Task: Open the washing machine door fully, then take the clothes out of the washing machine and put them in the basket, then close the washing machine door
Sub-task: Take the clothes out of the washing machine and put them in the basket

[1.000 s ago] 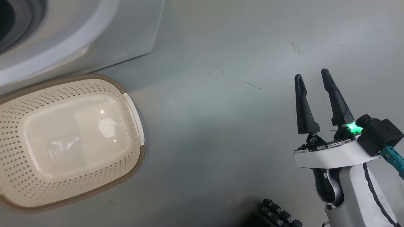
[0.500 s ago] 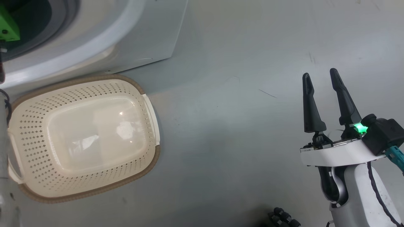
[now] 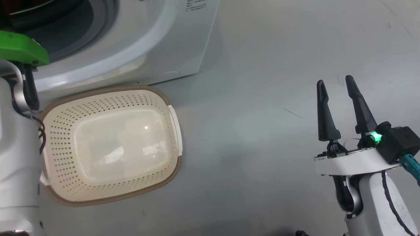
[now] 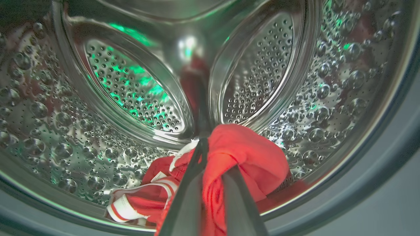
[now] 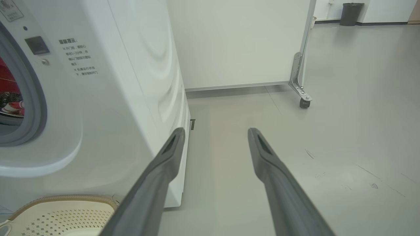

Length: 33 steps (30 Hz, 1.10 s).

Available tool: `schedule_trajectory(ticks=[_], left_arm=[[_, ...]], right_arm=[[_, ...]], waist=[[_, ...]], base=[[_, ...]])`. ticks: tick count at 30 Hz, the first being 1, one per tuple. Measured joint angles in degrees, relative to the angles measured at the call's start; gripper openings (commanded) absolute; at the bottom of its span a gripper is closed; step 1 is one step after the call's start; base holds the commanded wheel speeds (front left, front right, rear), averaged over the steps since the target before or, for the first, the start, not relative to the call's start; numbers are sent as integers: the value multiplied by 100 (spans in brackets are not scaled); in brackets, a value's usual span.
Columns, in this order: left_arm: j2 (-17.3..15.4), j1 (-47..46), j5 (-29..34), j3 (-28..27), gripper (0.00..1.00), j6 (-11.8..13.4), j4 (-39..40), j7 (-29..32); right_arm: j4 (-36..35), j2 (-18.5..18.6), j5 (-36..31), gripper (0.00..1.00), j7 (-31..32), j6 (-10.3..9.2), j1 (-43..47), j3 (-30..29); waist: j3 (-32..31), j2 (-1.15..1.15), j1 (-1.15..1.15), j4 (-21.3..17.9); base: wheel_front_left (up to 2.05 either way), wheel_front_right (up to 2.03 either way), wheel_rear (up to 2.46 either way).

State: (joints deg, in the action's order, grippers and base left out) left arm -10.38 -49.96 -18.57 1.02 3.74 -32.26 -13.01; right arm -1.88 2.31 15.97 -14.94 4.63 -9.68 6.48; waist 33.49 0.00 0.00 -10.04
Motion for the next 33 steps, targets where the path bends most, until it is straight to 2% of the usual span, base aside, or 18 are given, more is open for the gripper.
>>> schedule_trajectory(ticks=[13, 22, 33], left_arm=[[435, 1027, -5, 9, 0, -1, 878, -176], [602, 1636, 255, 55, 0, -1, 2173, -175], [748, 2653, 357, 323, 0, -1, 3162, -175]], right_arm=[[113, 1, -134, 100, 0, 34, 319, -111], [213, 1, -205, 100, 0, 35, 643, -182], [223, 0, -245, 100, 0, 60, 1005, -182]], waist=[[-593, 0, 0, 318], [-1123, 0, 0, 572], [-1662, 0, 0, 939]], base=[[0, 0, 0], [0, 0, 0], [0, 0, 0]])
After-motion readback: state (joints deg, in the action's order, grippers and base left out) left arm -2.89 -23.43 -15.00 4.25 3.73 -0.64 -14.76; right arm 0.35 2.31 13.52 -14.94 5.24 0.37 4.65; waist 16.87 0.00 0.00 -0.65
